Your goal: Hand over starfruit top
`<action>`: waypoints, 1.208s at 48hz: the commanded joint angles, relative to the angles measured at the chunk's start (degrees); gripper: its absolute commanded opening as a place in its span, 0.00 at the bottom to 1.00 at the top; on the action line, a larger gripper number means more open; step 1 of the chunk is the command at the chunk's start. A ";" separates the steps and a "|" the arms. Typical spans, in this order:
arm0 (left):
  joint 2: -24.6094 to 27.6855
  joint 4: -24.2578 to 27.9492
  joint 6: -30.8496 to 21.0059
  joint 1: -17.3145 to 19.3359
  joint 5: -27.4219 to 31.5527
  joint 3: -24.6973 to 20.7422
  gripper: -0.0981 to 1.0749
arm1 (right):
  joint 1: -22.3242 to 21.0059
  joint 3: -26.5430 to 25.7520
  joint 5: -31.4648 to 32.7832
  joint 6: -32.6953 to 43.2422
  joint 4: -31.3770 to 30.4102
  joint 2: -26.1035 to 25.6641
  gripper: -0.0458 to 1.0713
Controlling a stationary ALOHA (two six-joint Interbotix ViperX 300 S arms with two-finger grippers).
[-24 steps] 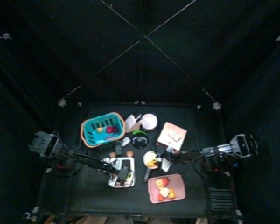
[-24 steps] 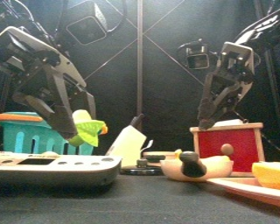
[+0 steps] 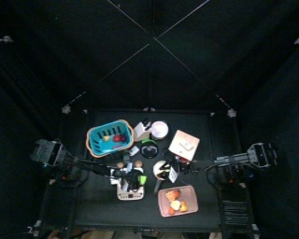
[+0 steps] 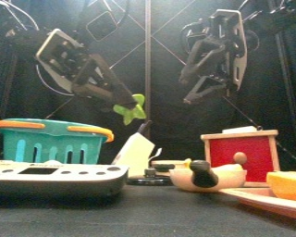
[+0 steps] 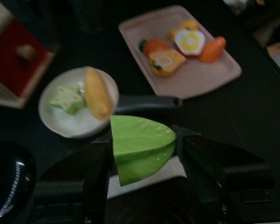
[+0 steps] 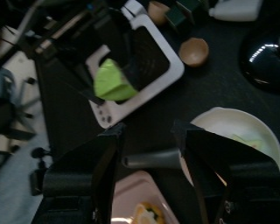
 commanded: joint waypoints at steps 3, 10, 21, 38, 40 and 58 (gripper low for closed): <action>-0.26 0.35 1.32 2.81 -8.35 -0.09 0.70 | -2.64 1.67 -7.82 0.09 6.86 -1.58 0.82; 1.14 -0.09 6.59 4.22 -12.92 -0.35 0.70 | -5.45 5.45 -13.97 -0.09 14.06 -1.67 0.89; 3.34 -4.83 15.12 4.48 -14.85 -2.55 0.70 | -6.50 6.86 -21.53 -0.09 15.56 -1.85 0.95; 4.22 -11.69 23.20 4.39 -16.88 -5.19 0.70 | -6.50 6.59 -22.76 -0.09 15.91 -0.53 0.95; 4.57 -11.78 23.47 4.39 -16.88 -5.71 0.70 | -6.50 6.24 -22.76 -0.09 15.73 -0.18 0.95; 7.82 -11.69 23.64 4.66 -16.96 -10.28 0.70 | -6.50 4.39 -22.85 -0.62 15.12 2.99 0.94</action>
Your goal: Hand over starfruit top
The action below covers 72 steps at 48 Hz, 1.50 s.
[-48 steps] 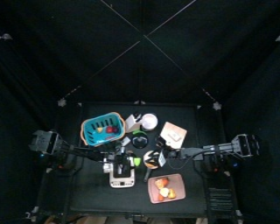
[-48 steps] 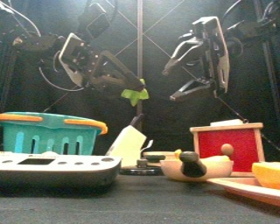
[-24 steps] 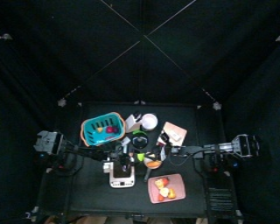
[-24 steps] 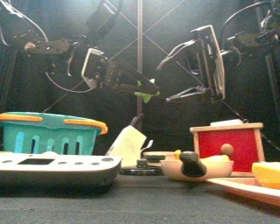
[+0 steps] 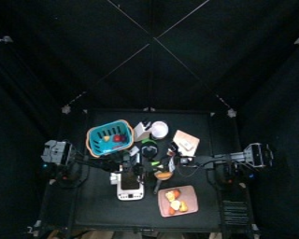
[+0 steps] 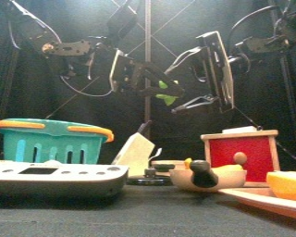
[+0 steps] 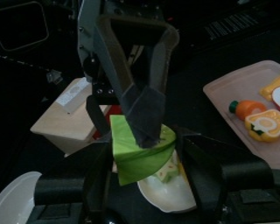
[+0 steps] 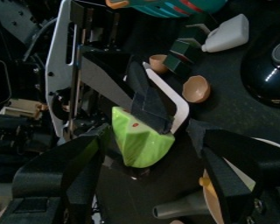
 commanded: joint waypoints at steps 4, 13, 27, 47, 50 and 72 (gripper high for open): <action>0.26 0.00 0.00 0.35 -0.62 -2.29 0.70 | -0.09 -1.93 -0.62 -0.62 -0.70 0.26 0.94; 0.62 -0.09 -0.09 0.35 -0.62 -2.64 0.70 | -0.09 -2.99 -0.62 -0.09 -3.16 1.49 0.92; 0.62 -0.18 -0.09 0.26 -0.62 -2.55 0.70 | -0.09 -3.43 -0.70 -0.09 -3.60 1.67 0.67; 0.62 -1.58 -0.18 0.26 -1.14 -2.37 0.77 | -0.09 -3.43 -0.44 0.09 -3.43 1.67 0.51; 0.62 -1.85 -0.26 0.26 -1.14 -2.37 0.82 | -0.09 -3.34 -0.44 0.09 -3.43 1.67 0.51; 0.62 -2.11 -0.18 0.09 -1.14 -2.37 0.95 | -0.09 -3.16 -0.44 0.09 -3.52 1.67 0.51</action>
